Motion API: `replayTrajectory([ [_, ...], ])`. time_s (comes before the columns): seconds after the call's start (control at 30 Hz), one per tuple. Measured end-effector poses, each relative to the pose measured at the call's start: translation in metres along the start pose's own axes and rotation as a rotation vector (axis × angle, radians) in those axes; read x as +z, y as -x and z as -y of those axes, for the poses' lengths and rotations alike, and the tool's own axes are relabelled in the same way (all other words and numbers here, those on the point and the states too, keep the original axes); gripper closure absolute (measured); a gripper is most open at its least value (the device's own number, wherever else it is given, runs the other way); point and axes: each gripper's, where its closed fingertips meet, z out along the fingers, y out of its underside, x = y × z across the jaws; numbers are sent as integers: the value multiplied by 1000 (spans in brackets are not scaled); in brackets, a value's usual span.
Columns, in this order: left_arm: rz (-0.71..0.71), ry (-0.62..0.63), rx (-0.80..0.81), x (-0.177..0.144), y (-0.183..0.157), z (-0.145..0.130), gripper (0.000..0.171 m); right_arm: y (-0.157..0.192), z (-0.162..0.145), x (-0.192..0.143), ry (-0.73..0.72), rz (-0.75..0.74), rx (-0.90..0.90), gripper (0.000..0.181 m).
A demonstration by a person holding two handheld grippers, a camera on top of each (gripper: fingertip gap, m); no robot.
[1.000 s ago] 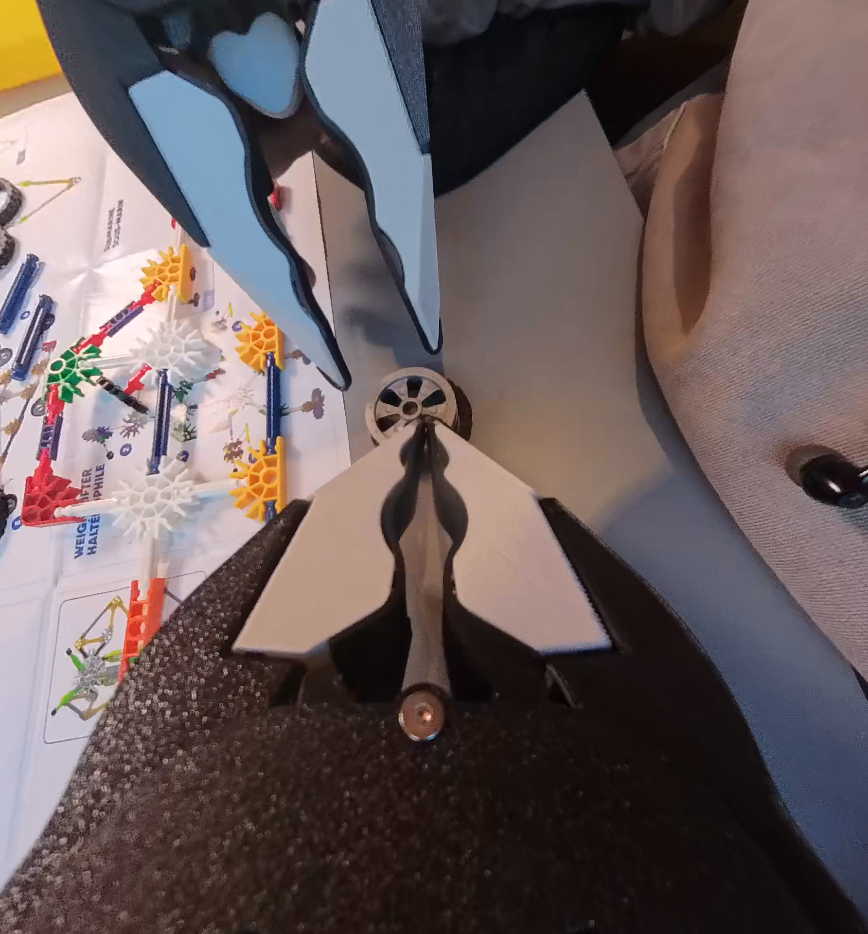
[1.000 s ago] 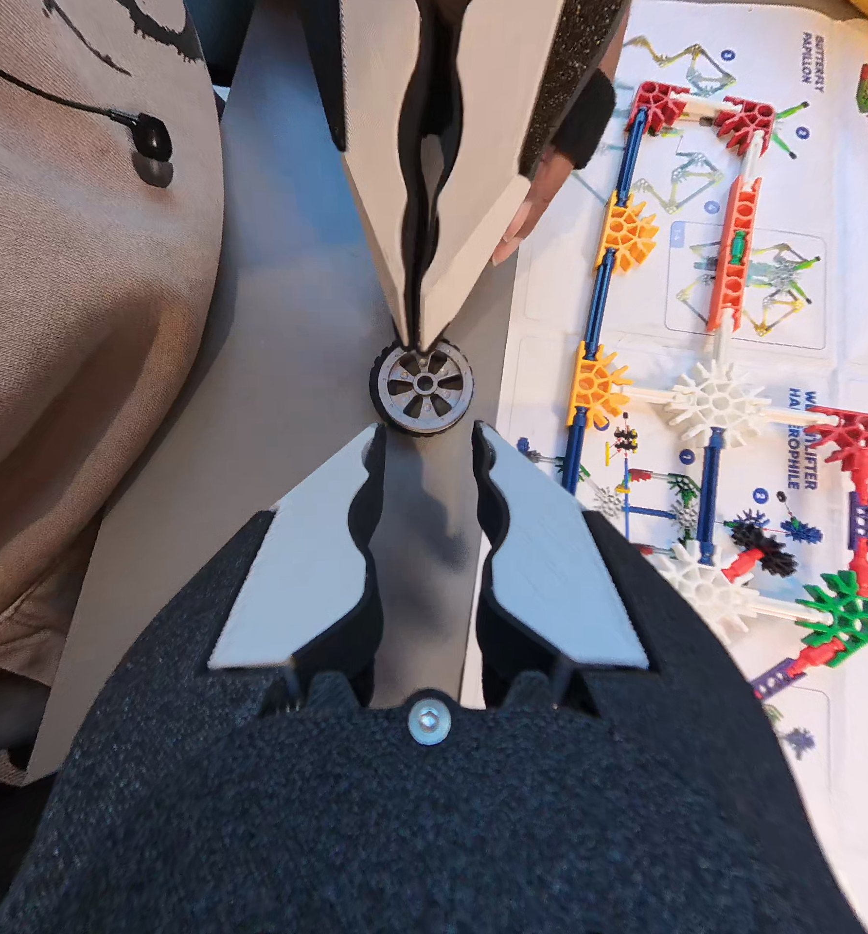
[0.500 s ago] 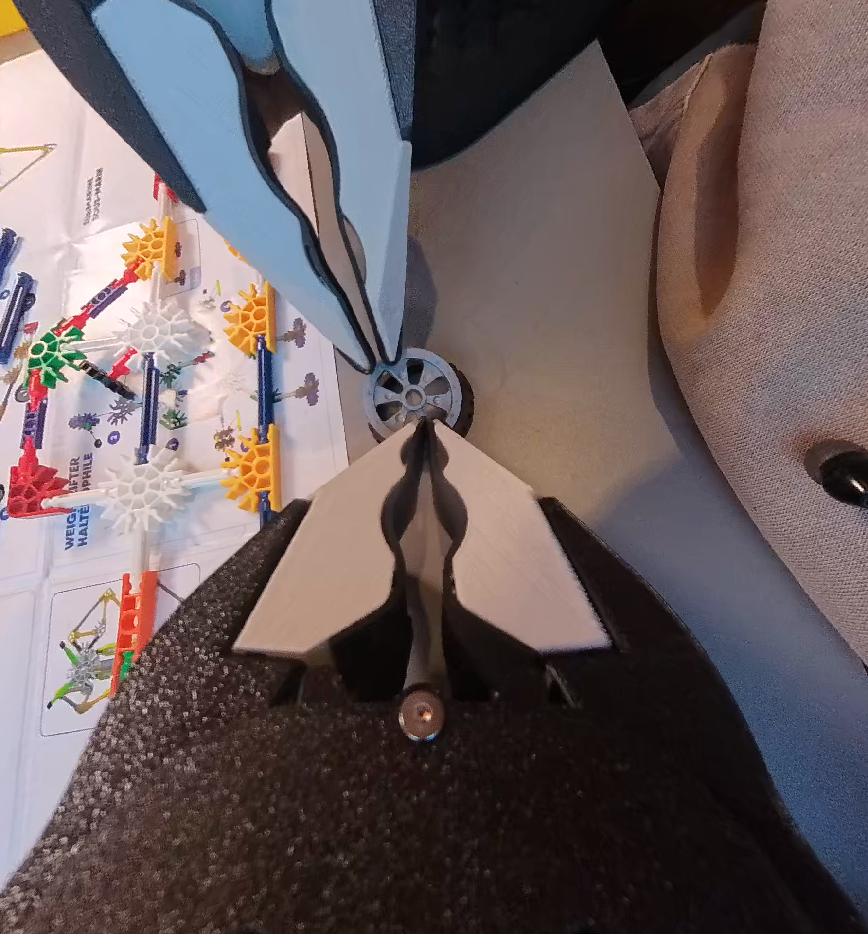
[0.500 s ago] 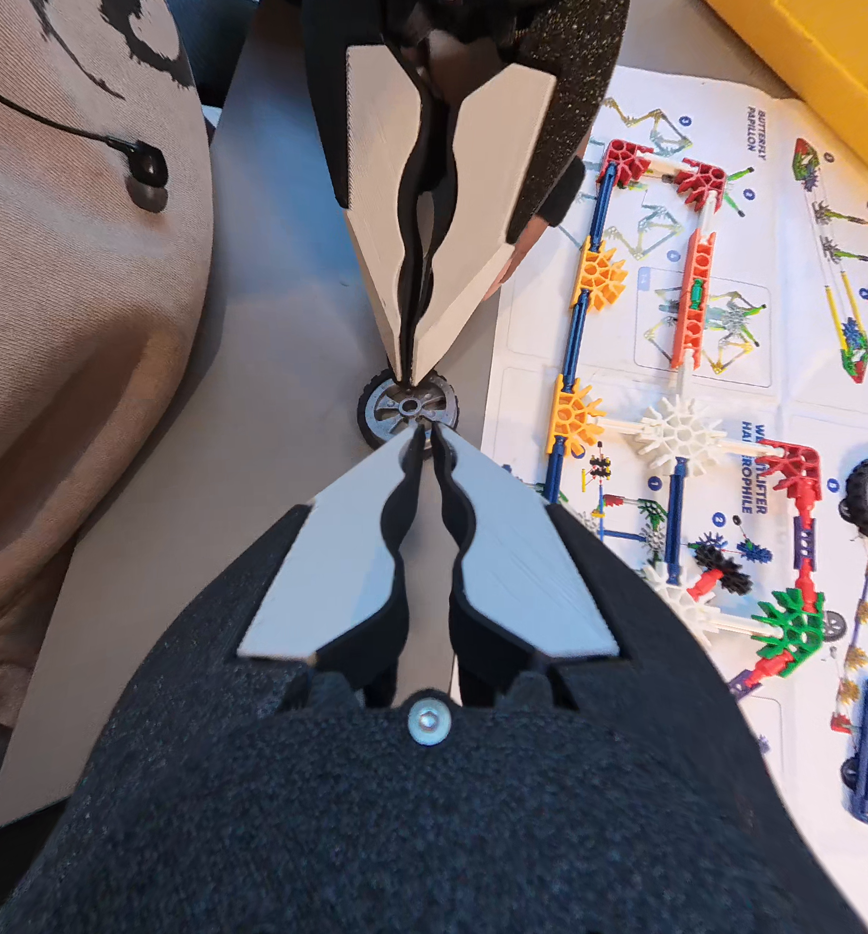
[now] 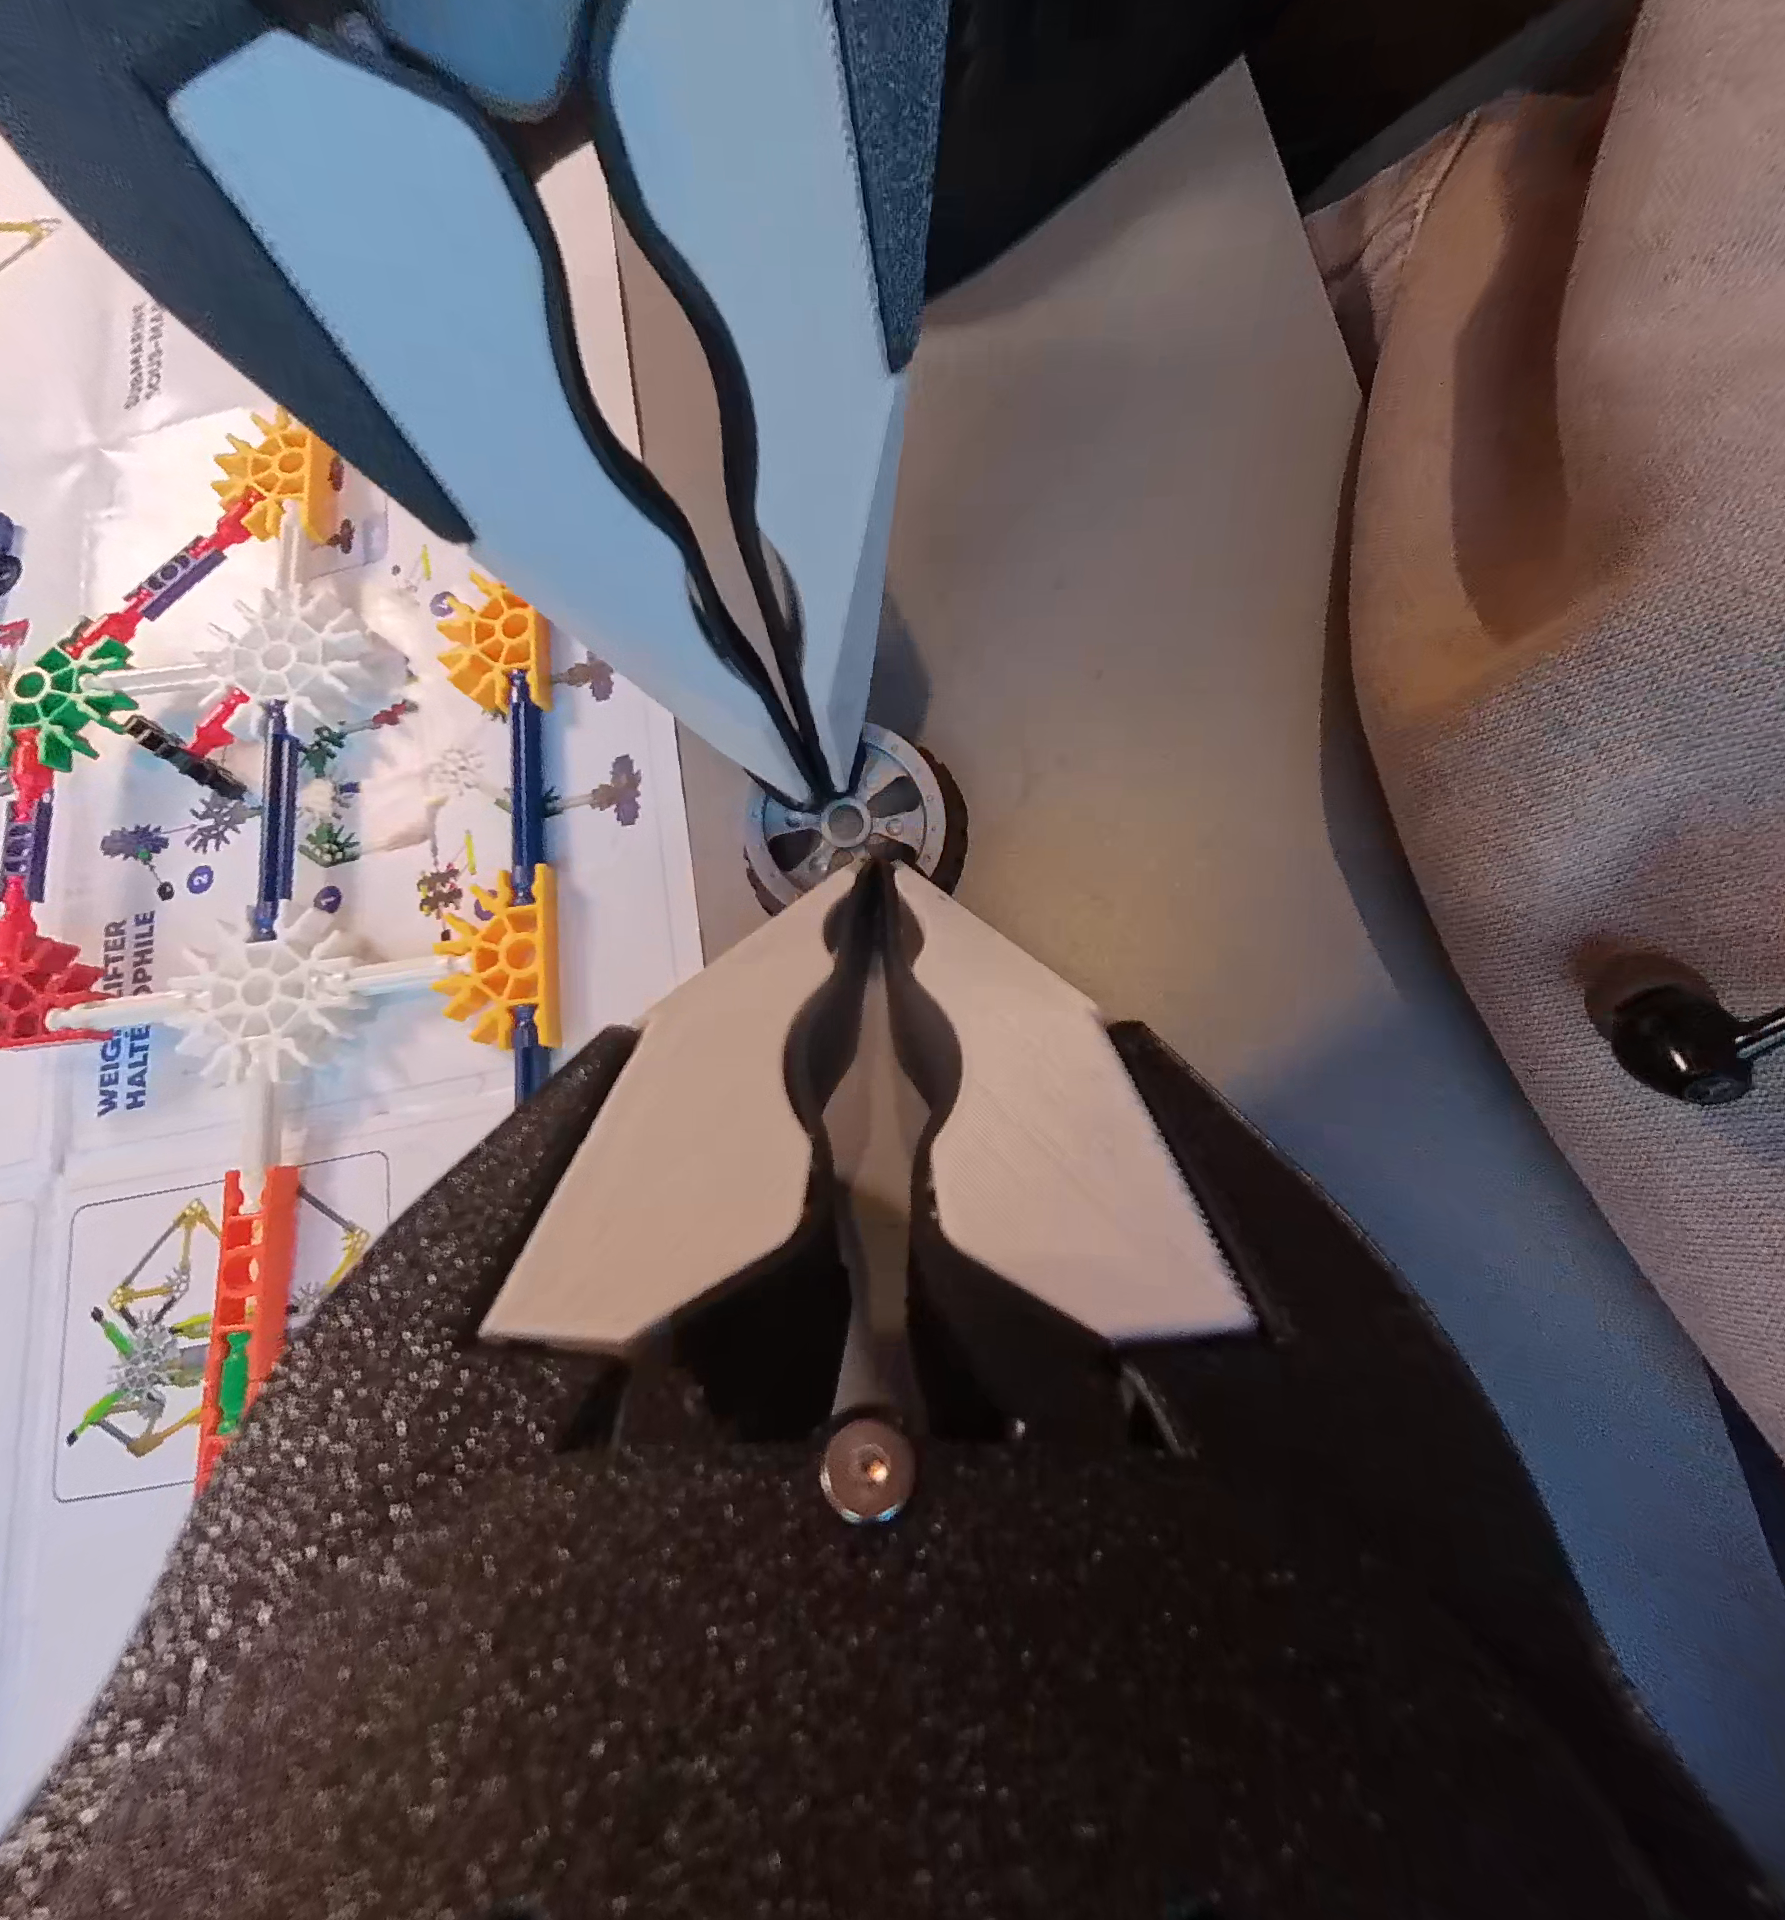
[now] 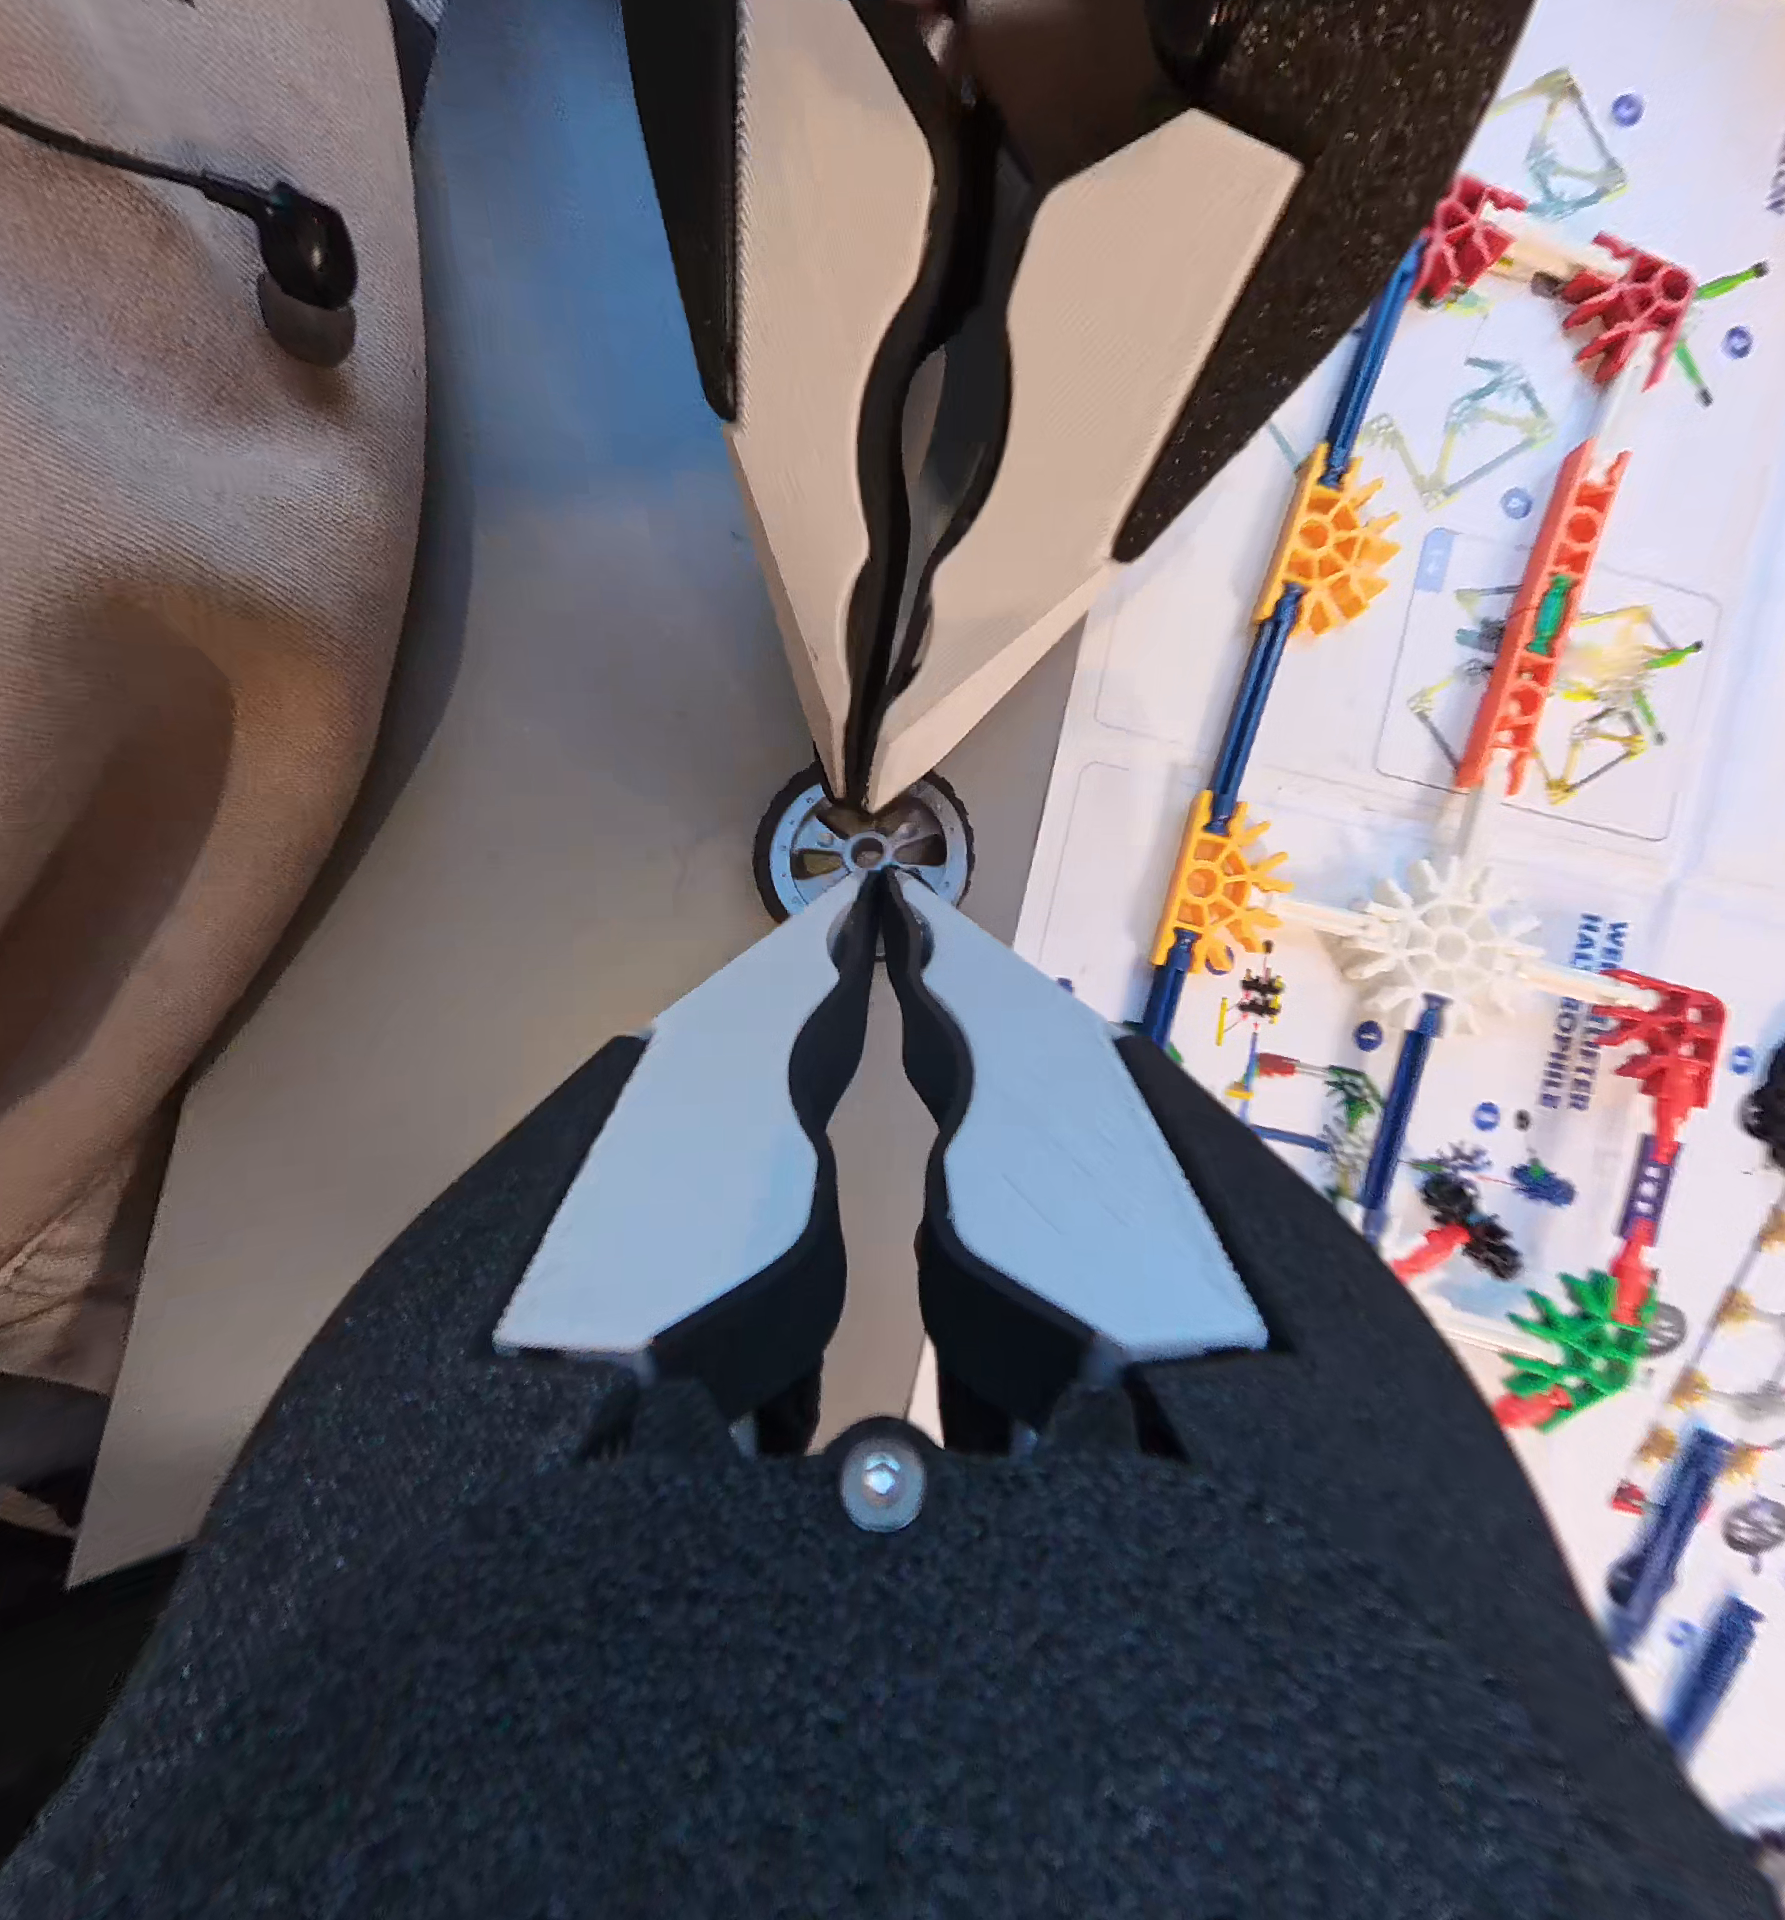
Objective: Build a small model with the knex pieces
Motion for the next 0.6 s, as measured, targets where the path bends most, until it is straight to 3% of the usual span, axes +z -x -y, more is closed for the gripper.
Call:
replayTrajectory([
  [0.1,3,-1,-9,0,0,0,171,-10,4,-12,-24,-48,18,181],
  [0.3,-5,0,-29,0,0,0,171,2,-1,3,50,35,-2,181],
  [0.6,-34,-13,-86,0,-2,0,171,4,-4,4,120,87,110,181],
])
